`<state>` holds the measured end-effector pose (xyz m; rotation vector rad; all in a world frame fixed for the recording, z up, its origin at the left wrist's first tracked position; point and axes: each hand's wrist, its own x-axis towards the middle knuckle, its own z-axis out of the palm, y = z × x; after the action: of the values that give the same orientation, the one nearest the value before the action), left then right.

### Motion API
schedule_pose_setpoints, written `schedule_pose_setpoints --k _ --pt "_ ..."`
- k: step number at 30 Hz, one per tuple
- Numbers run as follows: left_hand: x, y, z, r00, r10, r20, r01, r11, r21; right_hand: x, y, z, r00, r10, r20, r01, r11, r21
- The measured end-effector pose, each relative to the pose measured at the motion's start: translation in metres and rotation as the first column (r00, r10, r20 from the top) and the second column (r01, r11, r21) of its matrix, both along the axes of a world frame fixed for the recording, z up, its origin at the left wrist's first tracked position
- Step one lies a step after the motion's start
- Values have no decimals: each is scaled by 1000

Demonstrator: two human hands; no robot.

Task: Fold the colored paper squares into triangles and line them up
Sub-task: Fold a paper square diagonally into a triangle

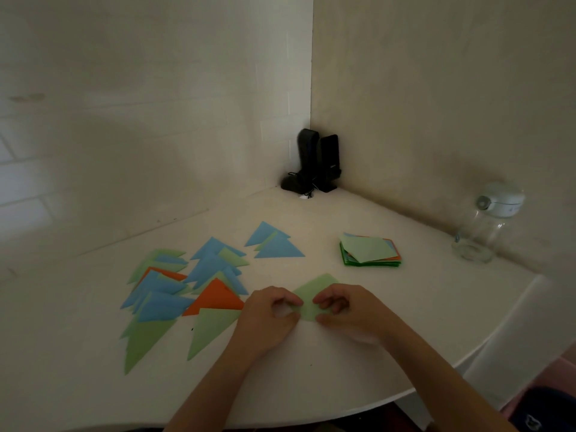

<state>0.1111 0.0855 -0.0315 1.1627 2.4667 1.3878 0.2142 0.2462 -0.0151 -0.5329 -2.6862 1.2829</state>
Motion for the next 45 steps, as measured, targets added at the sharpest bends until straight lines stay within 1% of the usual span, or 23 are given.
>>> schedule_pose_setpoints --k 2,4,6,7,8,10,11,13,15,16,18,21,24,28,29,31,33,36,41,43,45 --pt "0 -3 0 1000 -21 11 21 1000 4 2 -6 0 1000 -22 -15 23 997 71" --pt "0 -4 1 999 -32 12 32 999 11 2 -15 -3 996 -79 -45 87 974 208" --pt "1 -6 1 1000 -29 8 29 1000 3 2 -26 -8 993 -111 -47 120 915 385" --pt "2 -7 0 999 -35 -2 35 999 -3 2 -30 -11 993 -113 -41 119 886 448" --pt "3 -9 -1 999 -45 -19 45 999 -8 2 -33 -12 993 -110 -35 113 874 473" --pt "6 -12 -3 993 -71 -93 71 997 0 3 -31 -11 997 -82 -17 81 893 444" --pt "7 -15 -4 983 -83 -164 87 996 15 4 -28 -9 998 -54 -15 56 912 407" --pt "7 -17 -4 936 -95 -340 108 994 20 6 -21 -2 1000 24 -19 -16 943 331" --pt "4 -16 -3 872 -84 -482 83 996 -22 9 -16 6 994 104 -25 -92 955 283" --pt "3 -15 -3 849 -71 -523 61 997 -37 11 -14 9 991 131 -36 -117 955 273" --pt "3 -14 -2 830 -41 -556 14 998 -53 13 -10 12 986 152 -73 -124 948 292" --pt "9 -12 -3 802 -47 -595 -25 993 -112 15 -6 9 981 120 -151 -63 939 339" --pt "13 -10 -5 832 -45 -554 -32 991 -129 18 0 -1 970 78 -230 3 944 331" --pt "16 -9 -10 889 -18 -457 -28 995 -94 22 1 -9 975 112 -190 -25 912 409" --pt "16 -8 -10 901 -5 -434 -33 996 -82 22 -1 -10 980 98 -171 -16 905 425" --pt "14 -8 -11 914 28 -404 -57 997 -61 20 -5 -15 980 52 -194 37 902 429" --pt "12 -6 -12 916 80 -393 -109 993 -52 16 -8 -19 970 -4 -242 112 894 434" --pt "10 -4 -13 910 161 -381 -200 978 -64 12 -13 -20 975 -75 -207 162 881 445" --pt "12 6 -17 860 250 -445 -319 944 -86 5 -21 -20 967 -165 -196 240 851 468" --pt "12 8 -16 859 264 -439 -340 935 -102 4 -22 -21 959 -193 -208 270 849 454" --pt "11 8 -13 880 247 -405 -332 930 -157 6 -22 -20 958 -204 -201 274 858 435"
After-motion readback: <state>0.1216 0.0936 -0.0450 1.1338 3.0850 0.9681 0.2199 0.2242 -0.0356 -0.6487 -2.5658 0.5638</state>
